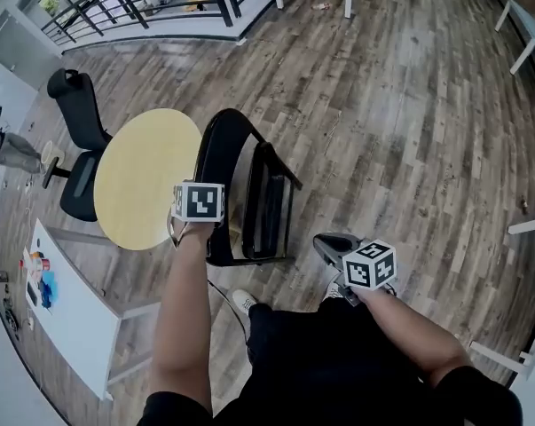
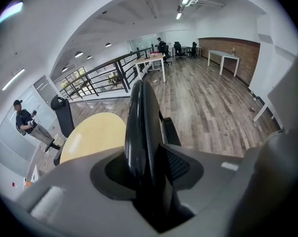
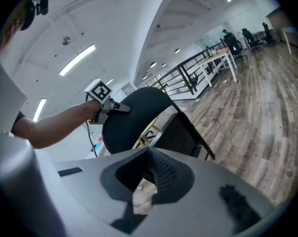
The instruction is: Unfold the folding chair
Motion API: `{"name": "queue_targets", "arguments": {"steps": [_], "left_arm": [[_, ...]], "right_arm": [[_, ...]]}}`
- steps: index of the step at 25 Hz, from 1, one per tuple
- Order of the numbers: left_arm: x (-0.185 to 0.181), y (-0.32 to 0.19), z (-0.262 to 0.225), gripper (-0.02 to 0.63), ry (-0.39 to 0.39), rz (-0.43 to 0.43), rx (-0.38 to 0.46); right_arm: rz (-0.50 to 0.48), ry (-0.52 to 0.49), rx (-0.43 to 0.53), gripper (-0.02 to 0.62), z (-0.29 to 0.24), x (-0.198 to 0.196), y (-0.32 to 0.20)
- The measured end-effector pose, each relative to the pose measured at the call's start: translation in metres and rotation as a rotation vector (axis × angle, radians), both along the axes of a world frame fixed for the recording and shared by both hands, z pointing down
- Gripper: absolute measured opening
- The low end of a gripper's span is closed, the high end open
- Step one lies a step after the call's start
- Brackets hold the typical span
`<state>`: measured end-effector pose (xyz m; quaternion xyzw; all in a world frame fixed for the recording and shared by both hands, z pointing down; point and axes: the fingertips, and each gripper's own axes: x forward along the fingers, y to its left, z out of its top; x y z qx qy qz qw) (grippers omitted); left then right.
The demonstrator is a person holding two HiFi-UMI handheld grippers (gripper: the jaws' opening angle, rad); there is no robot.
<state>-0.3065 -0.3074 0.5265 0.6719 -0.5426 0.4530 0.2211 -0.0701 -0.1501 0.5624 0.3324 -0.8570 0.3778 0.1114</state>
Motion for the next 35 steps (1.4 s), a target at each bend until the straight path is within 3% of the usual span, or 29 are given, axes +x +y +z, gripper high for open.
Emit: {"name": "queue_targets", "arguments": {"steps": [3,8,12,16,19,23,27,35], "left_arm": [[0.017,0.005,-0.004,0.164,-0.031,0.000,0.008],[0.041,0.010,-0.006,0.169,-0.063,0.000,0.004],[0.044,0.011,-0.007,0.172,-0.080,0.001,0.006],[0.053,0.017,-0.009,0.169,-0.077,-0.003,0.005],[0.057,0.016,-0.013,0.169,-0.084,0.000,0.013],[0.062,0.018,-0.014,0.167,-0.083,0.001,0.010],[0.073,0.022,-0.015,0.164,-0.076,0.002,0.007],[0.071,0.021,-0.013,0.141,0.033,0.000,-0.018]], "right_arm": [[-0.039,-0.040,-0.075,0.019,0.031,-0.020,-0.015],[-0.027,-0.207,-0.220,0.107,0.066,-0.063,-0.055],[0.012,-0.213,-0.321,0.169,0.104,-0.094,-0.084],[0.024,-0.221,-0.378,0.181,0.127,-0.117,-0.095],[0.028,-0.236,-0.389,0.191,0.129,-0.128,-0.098],[0.010,-0.182,-0.382,0.190,0.137,-0.130,-0.097],[-0.021,-0.178,-0.367,0.132,0.138,-0.124,-0.095],[-0.022,-0.283,-0.395,0.115,0.140,-0.094,-0.085]]}}
